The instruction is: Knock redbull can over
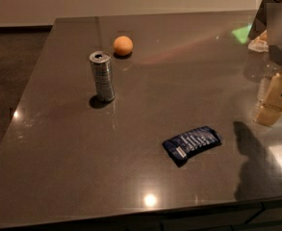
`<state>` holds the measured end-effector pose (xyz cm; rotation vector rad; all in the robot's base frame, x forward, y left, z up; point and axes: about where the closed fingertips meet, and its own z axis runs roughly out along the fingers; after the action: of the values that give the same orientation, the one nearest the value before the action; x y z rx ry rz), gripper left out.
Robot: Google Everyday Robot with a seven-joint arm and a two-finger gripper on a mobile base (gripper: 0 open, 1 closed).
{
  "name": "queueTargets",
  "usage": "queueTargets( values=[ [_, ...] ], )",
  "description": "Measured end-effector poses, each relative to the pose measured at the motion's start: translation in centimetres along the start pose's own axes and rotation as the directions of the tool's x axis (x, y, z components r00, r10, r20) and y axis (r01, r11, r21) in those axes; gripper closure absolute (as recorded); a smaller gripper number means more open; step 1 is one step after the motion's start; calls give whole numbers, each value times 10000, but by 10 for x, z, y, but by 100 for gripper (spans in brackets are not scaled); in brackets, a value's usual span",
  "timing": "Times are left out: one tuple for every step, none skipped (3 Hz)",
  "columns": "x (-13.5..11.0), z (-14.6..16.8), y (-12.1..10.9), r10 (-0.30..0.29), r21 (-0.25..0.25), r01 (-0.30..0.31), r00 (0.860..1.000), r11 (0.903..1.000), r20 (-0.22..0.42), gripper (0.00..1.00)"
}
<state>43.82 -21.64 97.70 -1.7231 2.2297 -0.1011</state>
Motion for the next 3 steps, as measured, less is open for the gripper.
queueTargets(
  values=[
    [0,0,0,0,2,0,10000,10000,1,0],
    [-15,4,-9,195,-49,-193,9985,9998,505,0],
    [-44,16,-22,533,-118,-523,9925,9986,1104,0]
  ],
)
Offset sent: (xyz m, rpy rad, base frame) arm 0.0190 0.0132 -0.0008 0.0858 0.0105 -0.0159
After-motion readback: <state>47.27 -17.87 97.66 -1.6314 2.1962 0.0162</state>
